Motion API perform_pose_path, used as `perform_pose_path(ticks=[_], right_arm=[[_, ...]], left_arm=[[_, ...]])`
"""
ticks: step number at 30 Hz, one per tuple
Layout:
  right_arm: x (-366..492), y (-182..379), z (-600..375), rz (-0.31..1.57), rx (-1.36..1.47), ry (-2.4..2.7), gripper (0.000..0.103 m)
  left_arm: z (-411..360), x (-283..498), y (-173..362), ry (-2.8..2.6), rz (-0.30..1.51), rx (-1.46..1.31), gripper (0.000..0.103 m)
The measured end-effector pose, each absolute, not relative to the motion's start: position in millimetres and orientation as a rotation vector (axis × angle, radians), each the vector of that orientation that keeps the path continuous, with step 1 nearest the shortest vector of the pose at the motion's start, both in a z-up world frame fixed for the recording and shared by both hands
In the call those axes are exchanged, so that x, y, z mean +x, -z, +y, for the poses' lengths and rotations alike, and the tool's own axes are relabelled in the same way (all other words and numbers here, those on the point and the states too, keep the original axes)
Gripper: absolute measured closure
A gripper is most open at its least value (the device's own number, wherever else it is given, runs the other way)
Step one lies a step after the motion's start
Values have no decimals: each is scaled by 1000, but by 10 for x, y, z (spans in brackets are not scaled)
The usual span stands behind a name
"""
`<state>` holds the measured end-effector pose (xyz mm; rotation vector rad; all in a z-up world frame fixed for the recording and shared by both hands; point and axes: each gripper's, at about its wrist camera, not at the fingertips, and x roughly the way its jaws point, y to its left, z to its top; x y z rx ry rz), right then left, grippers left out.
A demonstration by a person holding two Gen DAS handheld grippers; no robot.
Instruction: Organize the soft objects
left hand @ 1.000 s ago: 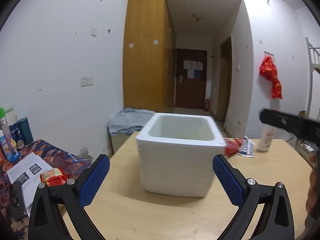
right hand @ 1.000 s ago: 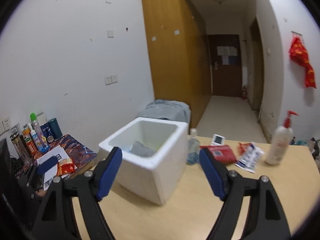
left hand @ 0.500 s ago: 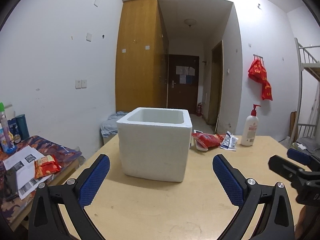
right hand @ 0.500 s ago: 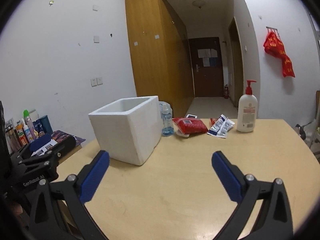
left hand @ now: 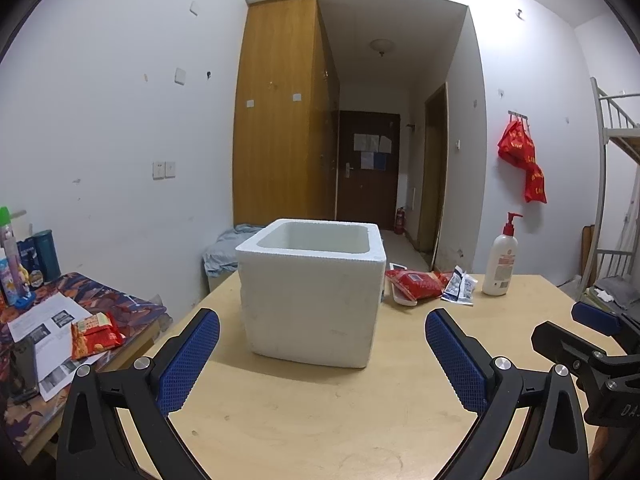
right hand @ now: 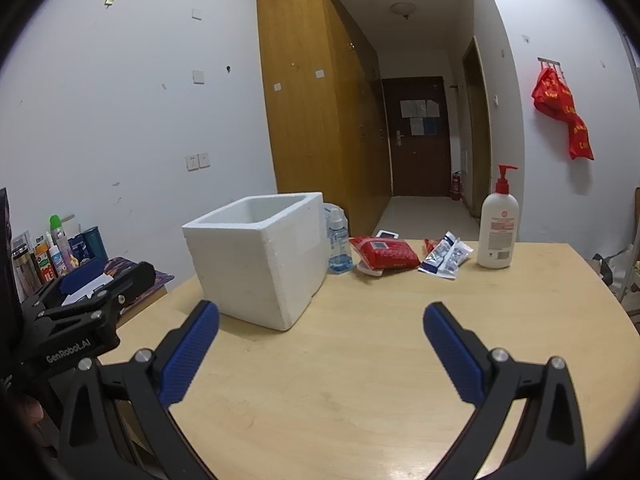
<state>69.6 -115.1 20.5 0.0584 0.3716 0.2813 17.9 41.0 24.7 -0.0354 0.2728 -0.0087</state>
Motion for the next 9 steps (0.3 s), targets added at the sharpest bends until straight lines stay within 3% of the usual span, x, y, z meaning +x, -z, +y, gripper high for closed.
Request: perform_pose_path(ticks=[9], right_arm=[[695,-203,-1144,380,51,-291,0]], left_arm=[[420,192,-242,-12,262,-34,0]])
